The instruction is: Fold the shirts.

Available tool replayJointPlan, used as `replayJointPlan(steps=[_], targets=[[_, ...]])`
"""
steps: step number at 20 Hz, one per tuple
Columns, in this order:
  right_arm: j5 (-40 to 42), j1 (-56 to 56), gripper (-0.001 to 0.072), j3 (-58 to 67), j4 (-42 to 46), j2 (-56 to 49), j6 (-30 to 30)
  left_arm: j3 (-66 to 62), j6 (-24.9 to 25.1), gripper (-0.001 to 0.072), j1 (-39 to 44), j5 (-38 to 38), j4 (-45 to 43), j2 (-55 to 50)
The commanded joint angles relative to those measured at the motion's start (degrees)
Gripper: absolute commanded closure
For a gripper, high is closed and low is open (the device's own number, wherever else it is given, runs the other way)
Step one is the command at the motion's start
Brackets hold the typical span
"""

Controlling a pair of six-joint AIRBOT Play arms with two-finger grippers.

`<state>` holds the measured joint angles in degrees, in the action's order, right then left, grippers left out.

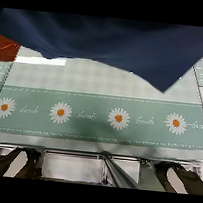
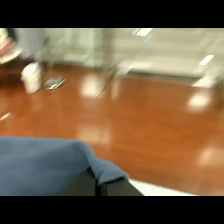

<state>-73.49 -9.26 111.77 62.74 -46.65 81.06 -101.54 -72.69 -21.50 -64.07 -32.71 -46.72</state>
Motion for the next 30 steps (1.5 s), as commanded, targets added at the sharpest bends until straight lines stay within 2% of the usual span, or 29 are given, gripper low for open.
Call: replayJointPlan(steps=[1,3,5,8,11,13,15,19,23,27,28,29,30], targets=[[-4.76,0.02,0.0685,1.25,5.73,6.67,1.64,-1.77,-0.11,0.0681,-2.99,-4.9,-13.51,9.22],[-8.9,0.02,0.0685,1.25,7.48,8.63,3.72,-1.29,-4.24,0.0681,-2.29,-5.51,-22.88,13.77],[-11.32,0.02,0.0685,1.2,8.09,9.57,5.84,0.13,-5.05,0.0681,0.24,-5.77,-27.19,16.79],[-14.36,0.02,0.0685,-0.55,7.96,9.64,6.73,5.42,-6.1,0.0681,5.01,-9.79,-27.76,17.99],[-14.58,0.02,0.0685,-8.61,7.98,9.62,6.69,16.28,-6.71,0.0681,6.05,-11.43,-27.76,17.86],[-12.24,0.02,0.0685,-17.2,7.96,9.62,6.51,24.9,-6.73,0.0681,6.05,-10.93,-27.15,16.94],[-6.45,0.07,0.0685,-28.2,7.74,9.07,5.68,33.86,-6.67,0.0681,6.16,-8.2,-22.93,14.47],[6.78,0.07,0.0685,-44.11,5.4,0.22,4.9,47.5,-3.37,0.068,8.76,7.08,-15.47,3.98],[18.36,0.02,0.0685,-43.6,1.57,-17.68,3.04,44.72,-1.44,0.0681,14.58,21.49,-14.99,-14.97],[22.58,0.02,0.068,-35.56,-11.15,-35.23,2.95,34.58,-1.55,0.068,18.45,23.1,-11.04,-32.17],[22.53,0.02,0.059,-33.79,-14.73,-38.49,2.95,32.3,-1.53,0.0648,18.86,22.47,-8.55,-35.17],[22.23,0.02,0.0368,-32.33,-17.81,-41.22,2.95,30.29,-1.81,0.0407,19.04,21.05,-7.52,-37.35],[21.44,-0.22,0.0297,-31.19,-19.93,-42.82,2.69,28.33,-4.24,0.0201,18.88,17.99,-7.98,-38.75]])
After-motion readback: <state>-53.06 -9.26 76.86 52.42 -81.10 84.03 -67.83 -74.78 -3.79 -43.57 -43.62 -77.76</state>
